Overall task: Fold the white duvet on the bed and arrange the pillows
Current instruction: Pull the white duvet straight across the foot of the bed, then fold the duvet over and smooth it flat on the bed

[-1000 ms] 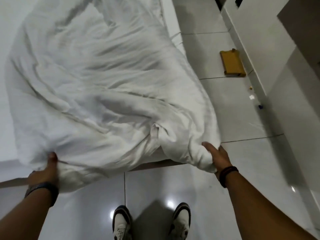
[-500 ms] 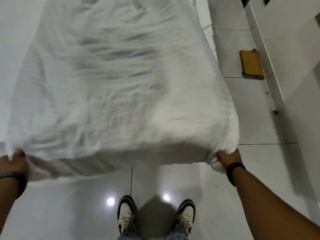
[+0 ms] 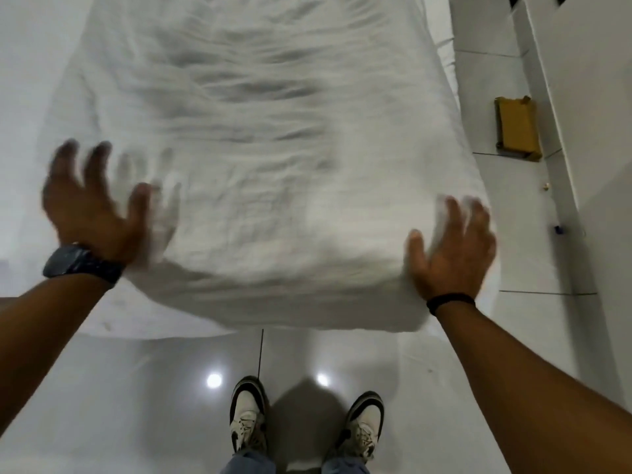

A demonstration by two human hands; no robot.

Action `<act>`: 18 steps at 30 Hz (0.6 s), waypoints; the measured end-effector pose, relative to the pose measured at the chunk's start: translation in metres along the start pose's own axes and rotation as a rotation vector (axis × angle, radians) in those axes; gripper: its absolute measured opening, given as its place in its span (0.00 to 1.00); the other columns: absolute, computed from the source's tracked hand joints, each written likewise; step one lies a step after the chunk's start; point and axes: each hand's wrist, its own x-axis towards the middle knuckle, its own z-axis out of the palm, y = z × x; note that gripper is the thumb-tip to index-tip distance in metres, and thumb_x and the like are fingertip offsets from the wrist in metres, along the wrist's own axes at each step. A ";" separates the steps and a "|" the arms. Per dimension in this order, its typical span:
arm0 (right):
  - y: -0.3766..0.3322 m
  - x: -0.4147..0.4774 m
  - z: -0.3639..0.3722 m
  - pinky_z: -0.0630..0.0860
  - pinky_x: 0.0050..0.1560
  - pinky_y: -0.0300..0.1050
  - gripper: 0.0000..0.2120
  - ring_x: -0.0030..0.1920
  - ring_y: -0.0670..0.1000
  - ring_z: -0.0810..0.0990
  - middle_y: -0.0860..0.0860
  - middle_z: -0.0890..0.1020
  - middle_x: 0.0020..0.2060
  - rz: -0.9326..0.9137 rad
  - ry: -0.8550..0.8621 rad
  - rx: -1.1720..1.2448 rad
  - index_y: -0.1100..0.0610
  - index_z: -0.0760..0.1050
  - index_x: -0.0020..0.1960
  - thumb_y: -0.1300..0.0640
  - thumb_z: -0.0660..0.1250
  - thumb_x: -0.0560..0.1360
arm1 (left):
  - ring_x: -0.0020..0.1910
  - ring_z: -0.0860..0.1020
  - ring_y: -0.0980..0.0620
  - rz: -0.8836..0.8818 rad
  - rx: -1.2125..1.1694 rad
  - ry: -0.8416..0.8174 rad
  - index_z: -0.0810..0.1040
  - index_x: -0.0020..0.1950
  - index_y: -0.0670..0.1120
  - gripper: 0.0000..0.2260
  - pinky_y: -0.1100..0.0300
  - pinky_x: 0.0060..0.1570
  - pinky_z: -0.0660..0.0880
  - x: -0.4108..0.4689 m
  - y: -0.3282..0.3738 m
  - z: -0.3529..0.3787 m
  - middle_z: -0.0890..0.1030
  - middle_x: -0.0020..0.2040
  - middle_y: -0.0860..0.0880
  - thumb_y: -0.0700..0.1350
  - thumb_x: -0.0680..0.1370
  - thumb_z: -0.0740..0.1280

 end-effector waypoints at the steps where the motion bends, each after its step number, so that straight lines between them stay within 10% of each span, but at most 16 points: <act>1: -0.009 0.003 0.005 0.53 0.70 0.60 0.32 0.75 0.59 0.54 0.58 0.59 0.75 -0.089 -0.111 -0.019 0.49 0.59 0.74 0.38 0.56 0.72 | 0.72 0.60 0.42 0.101 0.051 -0.096 0.59 0.74 0.53 0.33 0.63 0.69 0.45 -0.014 0.023 -0.003 0.62 0.74 0.45 0.66 0.73 0.57; 5: -0.010 0.001 0.019 0.44 0.73 0.63 0.33 0.77 0.56 0.44 0.53 0.51 0.77 -0.125 -0.249 -0.112 0.44 0.54 0.76 0.32 0.50 0.74 | 0.76 0.51 0.45 0.245 0.156 -0.377 0.51 0.76 0.54 0.34 0.44 0.72 0.48 -0.048 0.077 -0.006 0.55 0.77 0.45 0.69 0.74 0.42; 14: -0.006 0.052 -0.043 0.64 0.66 0.56 0.33 0.72 0.56 0.61 0.52 0.63 0.73 -0.201 -0.500 -0.046 0.47 0.62 0.72 0.33 0.55 0.72 | 0.69 0.67 0.41 0.157 0.029 -0.421 0.66 0.72 0.51 0.30 0.46 0.66 0.67 -0.035 0.165 -0.054 0.66 0.73 0.44 0.65 0.74 0.61; 18: 0.000 0.127 -0.122 0.67 0.63 0.50 0.29 0.68 0.55 0.66 0.52 0.65 0.71 -0.399 -0.511 -0.046 0.48 0.61 0.73 0.40 0.59 0.76 | 0.66 0.72 0.44 0.248 0.045 -0.353 0.73 0.67 0.52 0.35 0.48 0.61 0.70 -0.023 0.242 -0.109 0.73 0.68 0.45 0.71 0.69 0.54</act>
